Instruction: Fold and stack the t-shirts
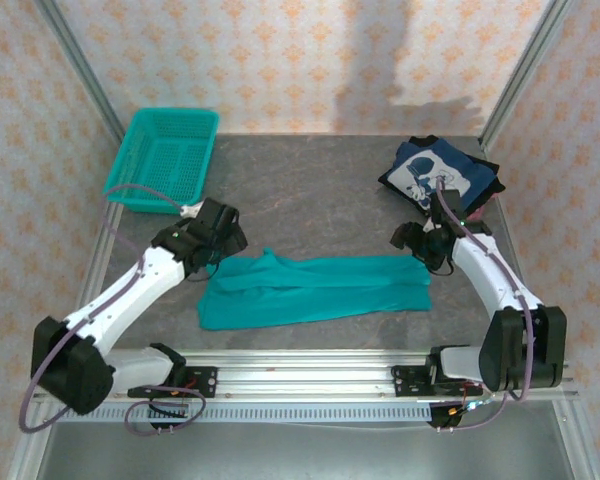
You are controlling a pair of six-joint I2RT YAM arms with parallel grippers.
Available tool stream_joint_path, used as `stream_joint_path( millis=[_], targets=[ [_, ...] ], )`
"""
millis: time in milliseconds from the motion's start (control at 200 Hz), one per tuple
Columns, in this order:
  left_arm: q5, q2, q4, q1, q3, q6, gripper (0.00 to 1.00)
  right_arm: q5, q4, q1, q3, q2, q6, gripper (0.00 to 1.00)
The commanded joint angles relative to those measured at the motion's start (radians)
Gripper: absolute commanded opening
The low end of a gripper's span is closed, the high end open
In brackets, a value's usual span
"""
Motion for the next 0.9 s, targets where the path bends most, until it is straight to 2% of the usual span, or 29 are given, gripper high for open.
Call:
stream_joint_path(
  millis=[0,165,345,696,836,896],
  targets=[
    [0.125,0.177,0.001,-0.004,0.066,0.138,0.75,-0.091,0.043,0.029,0.033,0.066,-0.049,0.78],
    [0.178,0.431,-0.037,-0.003,0.185,0.226,0.65,-0.105,0.032,0.082,0.087,0.199,-0.067,0.78],
    [0.156,0.555,-0.015,-0.003,0.288,0.269,0.61,-0.111,0.06,0.113,0.081,0.238,-0.061,0.78],
    [0.234,0.629,0.05,-0.017,0.324,0.27,0.59,-0.12,0.084,0.113,0.061,0.265,-0.055,0.77],
    [0.256,0.67,0.039,-0.025,0.322,0.27,0.52,-0.127,0.092,0.113,0.077,0.293,-0.057,0.76],
    [0.263,0.673,0.036,-0.031,0.321,0.271,0.44,-0.13,0.095,0.113,0.087,0.306,-0.058,0.76]
  ],
)
